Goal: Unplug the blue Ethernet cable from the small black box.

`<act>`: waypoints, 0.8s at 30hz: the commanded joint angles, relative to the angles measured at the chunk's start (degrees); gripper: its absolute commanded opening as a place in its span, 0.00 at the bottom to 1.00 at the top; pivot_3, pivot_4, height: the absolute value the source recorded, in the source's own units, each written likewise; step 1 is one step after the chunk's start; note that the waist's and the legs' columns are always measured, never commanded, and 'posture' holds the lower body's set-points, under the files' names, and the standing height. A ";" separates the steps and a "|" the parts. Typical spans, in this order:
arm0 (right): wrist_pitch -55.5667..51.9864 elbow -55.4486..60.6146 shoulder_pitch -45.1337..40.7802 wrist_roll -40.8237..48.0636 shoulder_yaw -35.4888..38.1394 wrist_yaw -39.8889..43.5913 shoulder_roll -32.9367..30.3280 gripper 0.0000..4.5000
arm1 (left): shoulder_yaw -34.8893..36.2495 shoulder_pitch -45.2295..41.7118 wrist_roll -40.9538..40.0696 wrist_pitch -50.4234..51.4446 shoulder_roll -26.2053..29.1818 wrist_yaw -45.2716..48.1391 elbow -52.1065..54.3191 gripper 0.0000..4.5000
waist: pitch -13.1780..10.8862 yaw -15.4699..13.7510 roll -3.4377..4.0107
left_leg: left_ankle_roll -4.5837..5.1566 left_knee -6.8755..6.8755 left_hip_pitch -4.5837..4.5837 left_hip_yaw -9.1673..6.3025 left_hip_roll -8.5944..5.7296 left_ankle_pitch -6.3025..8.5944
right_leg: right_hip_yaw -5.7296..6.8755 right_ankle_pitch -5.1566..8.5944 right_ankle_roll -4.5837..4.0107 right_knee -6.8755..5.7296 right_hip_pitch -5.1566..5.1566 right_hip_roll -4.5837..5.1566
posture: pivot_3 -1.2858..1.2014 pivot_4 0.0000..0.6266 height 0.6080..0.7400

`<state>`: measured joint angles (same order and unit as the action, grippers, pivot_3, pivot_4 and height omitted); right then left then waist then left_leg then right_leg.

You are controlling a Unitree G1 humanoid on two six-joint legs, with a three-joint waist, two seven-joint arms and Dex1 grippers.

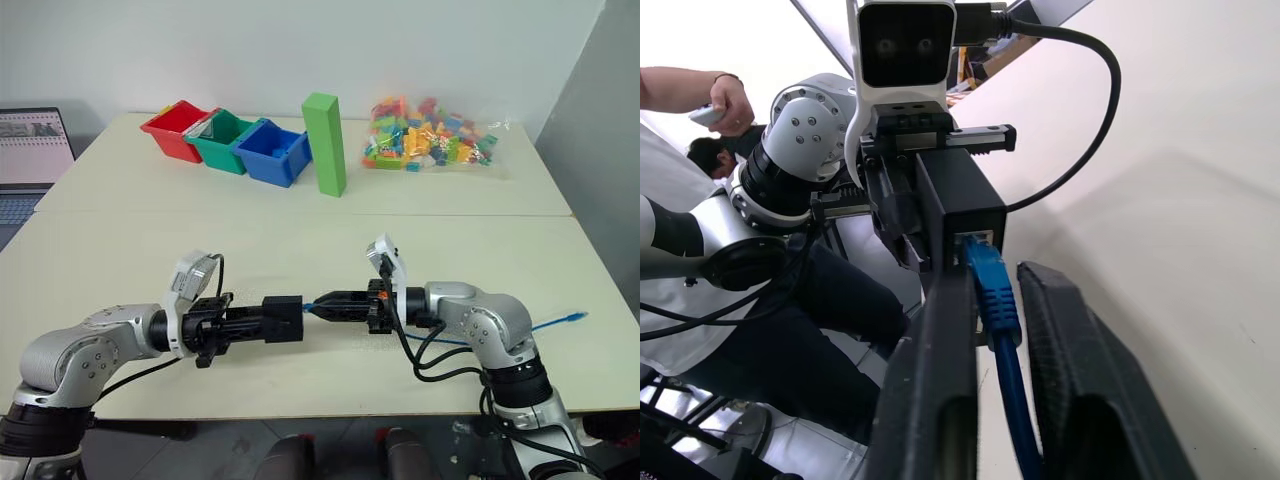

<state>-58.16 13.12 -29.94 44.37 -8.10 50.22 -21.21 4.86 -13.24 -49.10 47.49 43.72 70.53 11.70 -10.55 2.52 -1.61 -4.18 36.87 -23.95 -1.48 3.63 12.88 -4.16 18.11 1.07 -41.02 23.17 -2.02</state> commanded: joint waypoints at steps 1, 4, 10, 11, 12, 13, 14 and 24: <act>-1.06 2.28 -0.88 3.23 1.79 0.29 0.12 0.42 | -0.92 -0.21 0.95 -2.13 1.49 3.34 1.30 0.18 | 0.00 0.01 0.00 | 0.00 0.00 0.00 0.00 0.00 0.00 | 0.00 0.00 0.00 0.00 0.00 0.00 | 0.52 0.24 1.00; -2.21 2.33 -0.69 5.11 2.71 -0.44 0.46 0.48 | -1.75 -0.59 2.02 -2.99 1.76 4.75 0.59 0.18 | 0.00 0.02 0.00 | 0.00 -0.01 0.00 -0.01 0.01 0.00 | 0.00 0.00 0.00 0.00 0.00 -0.01 | 0.52 0.24 1.00; -3.65 5.01 1.50 7.49 3.17 -1.57 -0.27 0.49 | -1.92 -1.28 2.01 -2.70 1.28 5.18 -0.71 0.18 | 0.00 0.02 0.00 | 0.00 -0.01 -0.02 -0.02 0.01 0.00 | 0.02 0.00 0.00 0.02 0.01 -0.01 | 0.52 0.24 1.00; -3.62 5.76 1.99 7.48 2.93 -1.67 -0.60 0.49 | -1.77 -1.32 1.93 -2.47 1.14 4.86 -0.86 0.18 | 0.00 0.02 0.00 | 0.00 -0.02 -0.02 -0.01 0.01 0.00 | 0.01 0.00 0.00 0.02 0.01 -0.01 | 0.52 0.24 1.00; -3.50 6.50 2.55 7.32 2.59 -1.92 -0.87 0.49 | -1.54 -1.44 1.77 -2.26 0.85 4.39 -1.09 0.18 | 0.00 0.02 0.00 | 0.00 -0.02 -0.02 -0.01 0.01 0.00 | 0.00 0.00 0.00 0.03 0.01 -0.01 | 0.52 0.24 1.00; -3.32 7.05 2.99 7.13 2.25 -2.24 -0.95 0.49 | -1.29 -1.56 1.61 -2.09 0.61 4.03 -1.38 0.18 | 0.00 0.03 0.00 | 0.00 -0.02 -0.02 -0.01 0.01 0.00 | 0.00 0.00 0.00 0.04 0.01 -0.01 | 0.52 0.24 1.00; -3.03 7.47 3.40 6.71 1.85 -2.57 -0.99 0.49 | -1.04 -1.73 1.39 -1.86 0.38 3.65 -1.67 0.18 | -0.01 0.03 0.00 | 0.00 -0.02 -0.02 -0.01 0.01 0.00 | 0.00 0.00 0.00 0.04 0.01 -0.01 | 0.52 0.24 1.00; 0.09 6.50 3.79 3.23 -0.84 -5.11 0.60 0.49 | -1.20 -1.53 1.17 -1.84 0.33 3.26 -1.14 0.18 | 0.00 0.29 0.00 | 0.00 -0.02 -0.03 -0.01 0.02 0.00 | 0.00 0.00 0.01 0.04 0.02 -0.02 | 0.52 0.24 1.00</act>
<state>-59.26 18.97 -25.56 47.79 -8.96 45.72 -21.30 2.60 -14.25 -47.16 45.93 44.05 73.66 9.10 -10.55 2.81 -1.61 -4.17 36.85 -23.97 -1.50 3.64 12.88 -4.16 18.11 1.07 -40.97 23.19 -2.04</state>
